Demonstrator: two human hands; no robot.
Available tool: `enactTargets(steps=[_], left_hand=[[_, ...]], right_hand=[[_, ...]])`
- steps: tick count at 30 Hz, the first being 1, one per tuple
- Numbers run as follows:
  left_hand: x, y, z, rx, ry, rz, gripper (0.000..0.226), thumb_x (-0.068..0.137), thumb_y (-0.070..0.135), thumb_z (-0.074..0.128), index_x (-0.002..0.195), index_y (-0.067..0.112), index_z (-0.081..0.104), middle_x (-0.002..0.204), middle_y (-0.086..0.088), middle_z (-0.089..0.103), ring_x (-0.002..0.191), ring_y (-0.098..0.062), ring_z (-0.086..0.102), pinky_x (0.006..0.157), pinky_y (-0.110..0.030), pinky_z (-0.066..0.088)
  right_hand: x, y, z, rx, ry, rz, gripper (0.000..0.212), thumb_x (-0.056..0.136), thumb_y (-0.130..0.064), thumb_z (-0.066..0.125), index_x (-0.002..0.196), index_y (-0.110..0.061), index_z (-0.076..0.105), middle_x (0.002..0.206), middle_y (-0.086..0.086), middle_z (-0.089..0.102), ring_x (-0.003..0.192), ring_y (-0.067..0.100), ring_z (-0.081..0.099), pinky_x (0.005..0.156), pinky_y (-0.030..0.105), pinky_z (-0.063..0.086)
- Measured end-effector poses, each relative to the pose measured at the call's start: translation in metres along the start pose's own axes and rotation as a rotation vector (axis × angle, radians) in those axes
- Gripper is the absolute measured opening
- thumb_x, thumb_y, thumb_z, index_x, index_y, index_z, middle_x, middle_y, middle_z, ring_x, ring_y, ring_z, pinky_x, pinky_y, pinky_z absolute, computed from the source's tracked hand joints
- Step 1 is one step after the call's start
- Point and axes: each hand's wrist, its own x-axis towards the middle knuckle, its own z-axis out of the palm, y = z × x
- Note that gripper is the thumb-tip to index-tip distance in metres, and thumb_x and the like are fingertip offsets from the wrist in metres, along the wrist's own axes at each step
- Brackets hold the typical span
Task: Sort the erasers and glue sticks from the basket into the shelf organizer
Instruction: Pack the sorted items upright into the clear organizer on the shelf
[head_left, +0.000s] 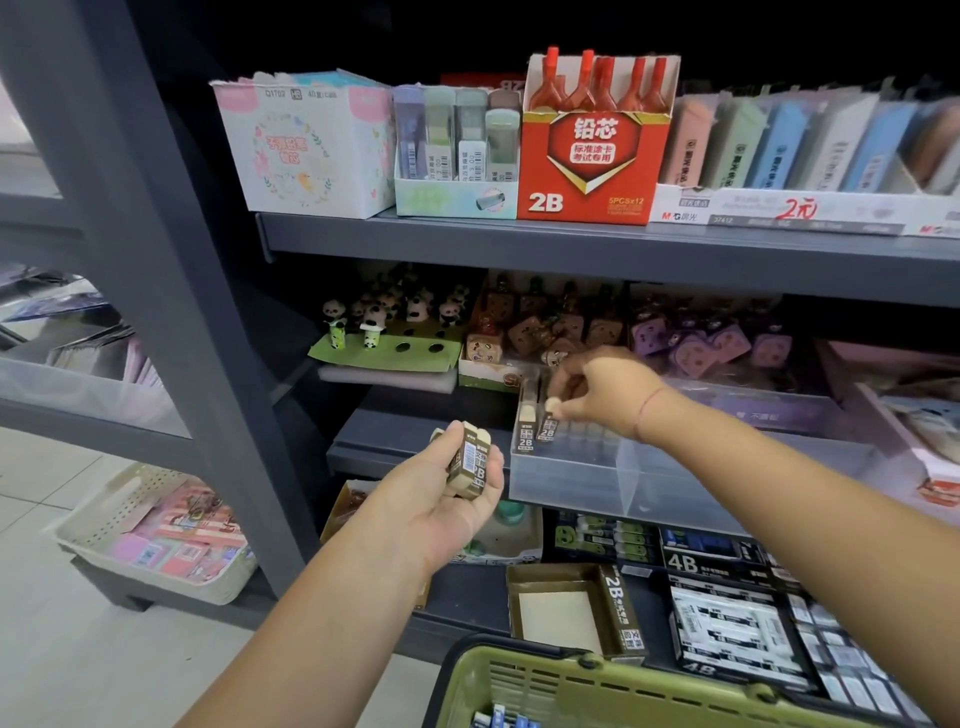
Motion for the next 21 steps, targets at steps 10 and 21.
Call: enactTargets(steps=[10, 21], left_hand=[[0.004, -0.007, -0.001, 0.009, -0.010, -0.006, 0.022, 0.093, 0.015, 0.061, 0.103, -0.005, 0.059, 0.121, -0.025, 0.058, 0.085, -0.027, 0.059, 0.056, -0.031, 0.057], [-0.001, -0.013, 0.003, 0.129, -0.179, -0.032, 0.026, 0.095, 0.021, 0.057, 0.111, 0.000, 0.063, 0.090, -0.013, 0.064, 0.071, -0.016, 0.057, 0.060, -0.022, 0.052]], right_hand=[[0.000, 0.003, 0.020, -0.136, 0.043, -0.075, 0.024, 0.077, -0.028, 0.075, 0.076, -0.026, 0.052, 0.074, -0.011, 0.051, 0.077, 0.015, 0.052, 0.066, 0.027, 0.040], [-0.034, -0.024, 0.009, 0.656, -0.251, -0.176, 0.022, 0.086, -0.020, 0.069, 0.106, -0.011, 0.072, 0.102, 0.010, 0.071, 0.090, 0.011, 0.063, 0.086, 0.024, 0.053]])
